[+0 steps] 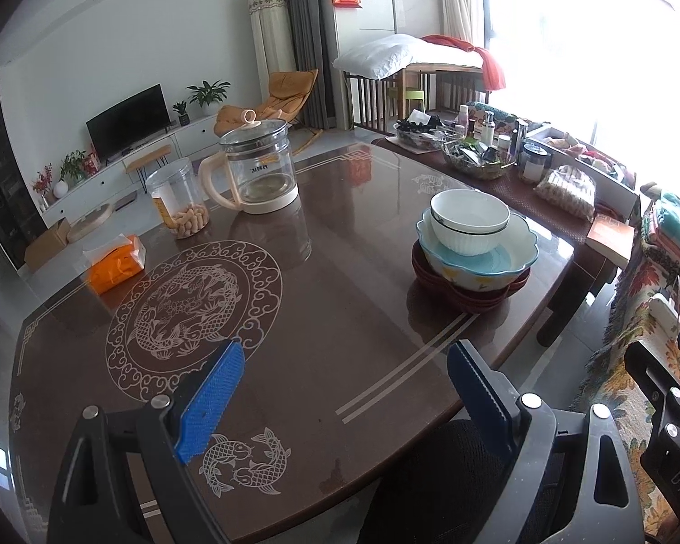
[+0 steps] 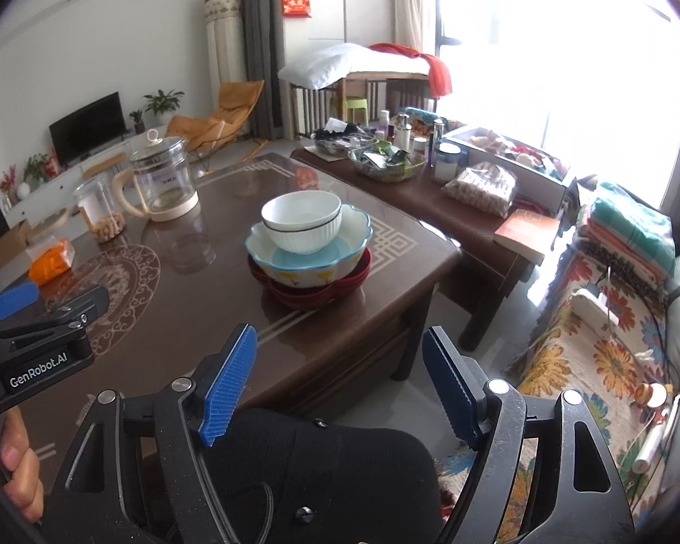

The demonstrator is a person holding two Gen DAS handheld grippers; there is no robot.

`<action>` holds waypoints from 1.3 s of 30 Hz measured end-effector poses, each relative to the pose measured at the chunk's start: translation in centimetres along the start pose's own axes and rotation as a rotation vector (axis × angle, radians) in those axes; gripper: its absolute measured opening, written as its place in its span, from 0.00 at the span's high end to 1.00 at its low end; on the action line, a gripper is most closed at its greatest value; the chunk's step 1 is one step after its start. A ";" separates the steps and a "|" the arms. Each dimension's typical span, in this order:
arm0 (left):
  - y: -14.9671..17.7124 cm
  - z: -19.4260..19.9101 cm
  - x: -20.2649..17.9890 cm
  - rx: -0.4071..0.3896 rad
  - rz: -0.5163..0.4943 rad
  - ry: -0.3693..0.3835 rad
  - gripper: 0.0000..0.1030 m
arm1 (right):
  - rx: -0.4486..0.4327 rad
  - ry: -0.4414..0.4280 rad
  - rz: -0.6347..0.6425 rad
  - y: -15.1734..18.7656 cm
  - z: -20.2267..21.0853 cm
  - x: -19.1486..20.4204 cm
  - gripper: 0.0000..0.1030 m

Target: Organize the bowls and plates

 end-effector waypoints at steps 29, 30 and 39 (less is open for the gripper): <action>0.9 0.6 -1.9 0.054 -0.063 0.018 0.05 | -0.053 0.039 -0.042 -0.6 1.4 -1.2 0.23; 0.9 0.7 -2.0 0.054 -0.065 0.021 0.03 | -0.057 0.047 -0.041 -0.6 1.4 -1.3 0.23; 1.3 0.4 -2.7 0.073 -0.071 0.078 0.00 | -0.070 0.104 -0.017 -0.5 1.4 -1.4 0.21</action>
Point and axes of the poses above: each gripper's, at about its wrist camera, not at the fingertips, and z roughly against the way its jaws point, x to its left, y to its underside, the point moved 5 cm from there along -z, roughly the way its jaws point, and after that the axes turned 6 degrees about z, right-handed, at the moved point
